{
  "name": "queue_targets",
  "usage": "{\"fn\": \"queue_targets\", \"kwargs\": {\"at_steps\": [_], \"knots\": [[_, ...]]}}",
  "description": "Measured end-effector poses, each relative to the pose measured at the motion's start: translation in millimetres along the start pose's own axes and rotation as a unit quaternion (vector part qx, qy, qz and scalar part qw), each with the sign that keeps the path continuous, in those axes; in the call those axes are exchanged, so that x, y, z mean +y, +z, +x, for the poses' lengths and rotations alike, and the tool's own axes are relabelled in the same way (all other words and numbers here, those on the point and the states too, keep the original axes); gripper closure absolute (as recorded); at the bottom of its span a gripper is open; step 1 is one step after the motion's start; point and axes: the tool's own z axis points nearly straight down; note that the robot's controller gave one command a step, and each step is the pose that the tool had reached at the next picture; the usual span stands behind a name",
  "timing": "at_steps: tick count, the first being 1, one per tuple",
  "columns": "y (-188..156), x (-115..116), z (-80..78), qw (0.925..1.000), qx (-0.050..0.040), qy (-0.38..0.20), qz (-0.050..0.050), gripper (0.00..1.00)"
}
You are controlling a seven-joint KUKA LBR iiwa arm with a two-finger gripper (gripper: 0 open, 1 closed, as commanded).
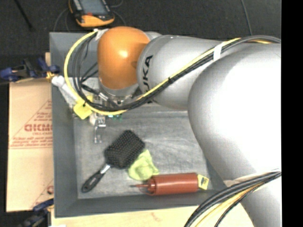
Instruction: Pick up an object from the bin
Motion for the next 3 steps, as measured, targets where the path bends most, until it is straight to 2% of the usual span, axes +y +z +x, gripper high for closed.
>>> {"fn": "queue_targets", "kwargs": {"at_steps": [1, 2, 3], "knots": [[-5.6, -0.7, -2.2, 1.0000, -0.0041, 0.002, -0.001, 0.00], [44.2, -43.1, 33.9, 0.9971, -0.0070, -0.076, -0.001, 0.00], [38.4, -55.3, 49.7, 0.9959, -0.0061, -0.090, -0.001, 0.00]]}}
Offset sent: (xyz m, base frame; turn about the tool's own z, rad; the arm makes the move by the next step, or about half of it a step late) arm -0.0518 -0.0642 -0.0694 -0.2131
